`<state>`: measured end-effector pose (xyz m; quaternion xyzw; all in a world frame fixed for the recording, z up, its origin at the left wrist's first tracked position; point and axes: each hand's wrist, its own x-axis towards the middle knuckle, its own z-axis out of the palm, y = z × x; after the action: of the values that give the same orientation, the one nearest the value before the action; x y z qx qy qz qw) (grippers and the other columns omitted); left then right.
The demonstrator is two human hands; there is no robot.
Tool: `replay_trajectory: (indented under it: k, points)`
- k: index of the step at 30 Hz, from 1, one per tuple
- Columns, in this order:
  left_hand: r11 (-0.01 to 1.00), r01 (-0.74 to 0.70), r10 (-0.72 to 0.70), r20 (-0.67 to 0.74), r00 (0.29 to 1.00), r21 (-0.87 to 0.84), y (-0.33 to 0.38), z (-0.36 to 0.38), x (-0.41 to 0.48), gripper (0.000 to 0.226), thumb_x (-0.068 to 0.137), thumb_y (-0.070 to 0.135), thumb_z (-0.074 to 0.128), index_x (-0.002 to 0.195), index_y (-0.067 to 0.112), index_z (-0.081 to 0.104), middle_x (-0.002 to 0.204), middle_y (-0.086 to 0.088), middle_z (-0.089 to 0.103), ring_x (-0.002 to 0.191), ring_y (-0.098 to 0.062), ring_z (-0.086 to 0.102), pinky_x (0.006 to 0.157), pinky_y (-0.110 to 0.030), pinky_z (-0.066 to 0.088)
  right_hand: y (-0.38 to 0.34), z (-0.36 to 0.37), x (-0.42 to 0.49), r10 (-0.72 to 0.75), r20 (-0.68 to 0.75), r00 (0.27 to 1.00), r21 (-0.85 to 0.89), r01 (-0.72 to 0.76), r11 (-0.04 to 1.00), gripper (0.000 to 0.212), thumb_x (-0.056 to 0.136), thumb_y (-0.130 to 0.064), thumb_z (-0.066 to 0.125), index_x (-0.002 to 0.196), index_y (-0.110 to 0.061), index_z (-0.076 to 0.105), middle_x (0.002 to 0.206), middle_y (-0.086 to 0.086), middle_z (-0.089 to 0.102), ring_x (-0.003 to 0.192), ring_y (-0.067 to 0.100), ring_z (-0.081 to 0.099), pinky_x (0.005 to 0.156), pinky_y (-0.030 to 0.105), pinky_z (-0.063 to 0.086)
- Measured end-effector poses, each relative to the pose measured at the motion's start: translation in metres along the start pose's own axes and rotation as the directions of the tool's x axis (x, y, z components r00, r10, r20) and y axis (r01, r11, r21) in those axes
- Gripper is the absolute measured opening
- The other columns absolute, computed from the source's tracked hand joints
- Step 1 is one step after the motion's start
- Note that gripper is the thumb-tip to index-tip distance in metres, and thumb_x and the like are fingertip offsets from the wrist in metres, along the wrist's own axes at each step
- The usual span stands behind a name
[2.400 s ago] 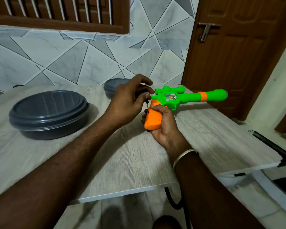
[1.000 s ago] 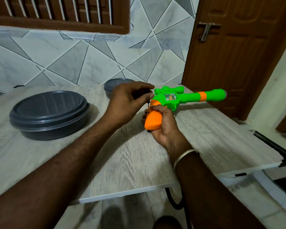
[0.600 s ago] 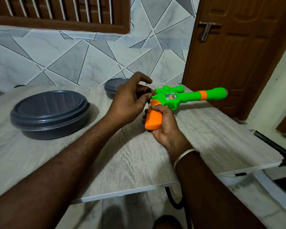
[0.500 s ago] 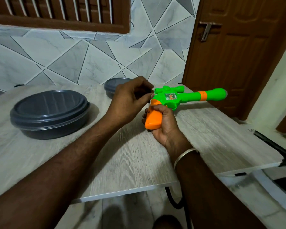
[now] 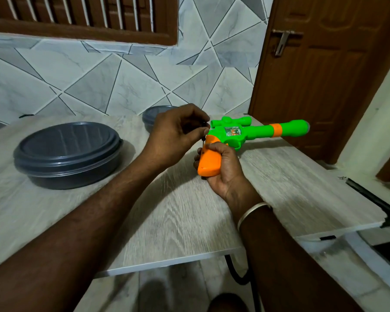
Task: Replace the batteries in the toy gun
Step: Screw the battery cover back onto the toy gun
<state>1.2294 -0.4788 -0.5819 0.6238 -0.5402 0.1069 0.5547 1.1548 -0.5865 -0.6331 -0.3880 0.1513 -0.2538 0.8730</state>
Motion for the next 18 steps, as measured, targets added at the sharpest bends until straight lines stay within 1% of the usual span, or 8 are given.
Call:
replay_trajectory:
  k: [3, 5, 7, 9, 12, 14, 16, 18]
  points:
    - [0.997, -0.061, 0.062, -0.019, 0.998, 0.048, 0.0015, 0.0031, -0.0009, 0.023, 0.079, 0.009, 0.083, 0.100, 0.002, 0.075, 0.087, 0.002, 0.073, 0.082, -0.001, 0.071, 0.077, -0.021, 0.058, -0.0004, 0.0001, -0.0004, -0.023, -0.002, 1.000, -0.008, 0.023, 1.000, 0.011, 0.090, -0.011, 0.048, 0.095, -0.012, 0.058, 0.073, 0.009, 0.057, 0.062, 0.020, 0.055, 0.056, 0.029, 0.045]
    - [0.995, -0.065, 0.069, -0.046, 0.997, 0.071, 0.0022, 0.0043, -0.0007, 0.022, 0.078, 0.011, 0.085, 0.096, 0.002, 0.077, 0.085, 0.002, 0.072, 0.077, 0.000, 0.070, 0.072, -0.019, 0.057, -0.0006, 0.0004, -0.0002, -0.022, -0.001, 1.000, -0.006, 0.022, 1.000, 0.012, 0.090, -0.011, 0.048, 0.096, -0.013, 0.058, 0.074, 0.009, 0.057, 0.062, 0.020, 0.055, 0.055, 0.028, 0.046]
    - [0.994, -0.066, 0.072, -0.059, 0.996, 0.089, 0.0024, 0.0048, 0.0000, 0.018, 0.079, 0.008, 0.083, 0.094, 0.001, 0.077, 0.084, 0.000, 0.071, 0.072, -0.002, 0.069, 0.070, -0.023, 0.059, -0.0011, 0.0004, -0.0003, -0.014, -0.004, 1.000, -0.014, 0.014, 1.000, 0.011, 0.090, -0.011, 0.047, 0.093, -0.012, 0.058, 0.075, 0.009, 0.056, 0.061, 0.020, 0.055, 0.055, 0.027, 0.046]
    - [0.996, -0.048, 0.052, -0.048, 0.997, 0.079, 0.0024, 0.0046, 0.0014, 0.015, 0.080, 0.002, 0.079, 0.095, -0.001, 0.076, 0.085, -0.001, 0.071, 0.071, -0.004, 0.070, 0.072, -0.029, 0.061, -0.0017, 0.0001, -0.0007, -0.008, -0.003, 1.000, -0.025, 0.008, 1.000, 0.009, 0.091, -0.011, 0.047, 0.091, -0.011, 0.057, 0.074, 0.009, 0.056, 0.060, 0.020, 0.055, 0.055, 0.028, 0.045]
    - [0.998, -0.008, 0.008, -0.016, 1.000, 0.054, 0.0009, 0.0032, 0.0027, 0.016, 0.084, -0.005, 0.073, 0.099, -0.002, 0.075, 0.089, -0.004, 0.071, 0.077, -0.014, 0.074, 0.075, -0.036, 0.063, -0.0010, -0.0012, 0.0000, 0.004, 0.003, 1.000, -0.024, -0.004, 1.000, 0.011, 0.089, -0.010, 0.049, 0.097, -0.010, 0.056, 0.074, 0.009, 0.056, 0.058, 0.019, 0.056, 0.053, 0.028, 0.046]
    - [0.999, 0.010, -0.010, -0.002, 1.000, 0.035, -0.0002, 0.0016, 0.0024, 0.017, 0.087, -0.007, 0.069, 0.102, -0.004, 0.074, 0.092, -0.008, 0.072, 0.082, -0.020, 0.075, 0.078, -0.038, 0.063, -0.0001, -0.0016, 0.0009, 0.010, -0.007, 1.000, -0.012, -0.010, 1.000, 0.016, 0.088, -0.010, 0.050, 0.104, -0.008, 0.054, 0.074, 0.009, 0.057, 0.058, 0.019, 0.056, 0.054, 0.028, 0.046]
    - [1.000, -0.001, 0.001, -0.005, 1.000, 0.031, -0.0011, 0.0000, 0.0013, 0.018, 0.088, -0.005, 0.069, 0.105, -0.004, 0.074, 0.094, -0.009, 0.073, 0.084, -0.017, 0.074, 0.080, -0.037, 0.062, -0.0002, -0.0012, 0.0001, 0.008, -0.006, 1.000, -0.002, -0.008, 1.000, 0.018, 0.088, -0.009, 0.051, 0.106, -0.006, 0.053, 0.074, 0.009, 0.056, 0.058, 0.019, 0.056, 0.052, 0.027, 0.046]
    - [0.999, -0.022, 0.023, -0.025, 0.999, 0.048, -0.0027, -0.0011, 0.0007, 0.018, 0.085, 0.003, 0.076, 0.103, -0.001, 0.075, 0.092, -0.008, 0.074, 0.082, -0.014, 0.074, 0.079, -0.039, 0.062, -0.0013, -0.0009, -0.0010, -0.005, 0.007, 1.000, -0.009, 0.005, 1.000, 0.012, 0.088, -0.008, 0.050, 0.099, -0.006, 0.054, 0.074, 0.009, 0.056, 0.058, 0.020, 0.055, 0.049, 0.025, 0.046]
